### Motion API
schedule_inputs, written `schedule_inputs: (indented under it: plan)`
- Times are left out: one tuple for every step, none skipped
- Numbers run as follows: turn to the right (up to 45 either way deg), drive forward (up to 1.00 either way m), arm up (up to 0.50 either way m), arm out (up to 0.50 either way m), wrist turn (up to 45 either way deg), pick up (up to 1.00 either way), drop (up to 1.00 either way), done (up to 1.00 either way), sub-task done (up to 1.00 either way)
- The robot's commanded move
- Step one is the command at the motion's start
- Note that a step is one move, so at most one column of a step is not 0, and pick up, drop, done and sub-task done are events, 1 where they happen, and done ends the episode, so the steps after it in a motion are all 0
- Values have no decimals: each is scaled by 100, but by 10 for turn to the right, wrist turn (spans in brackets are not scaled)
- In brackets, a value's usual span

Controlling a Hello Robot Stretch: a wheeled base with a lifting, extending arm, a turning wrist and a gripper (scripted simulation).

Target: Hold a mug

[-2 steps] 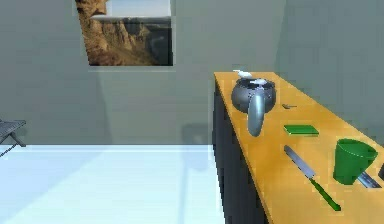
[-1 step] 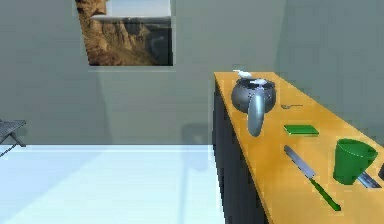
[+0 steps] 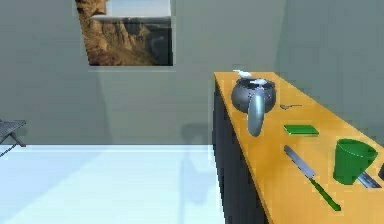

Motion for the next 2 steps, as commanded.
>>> schedule_inputs:
  plan:
    - [0,0,0,0,0,100,0,0,0]
    - [0,0,10,0,0,0,0,0,0]
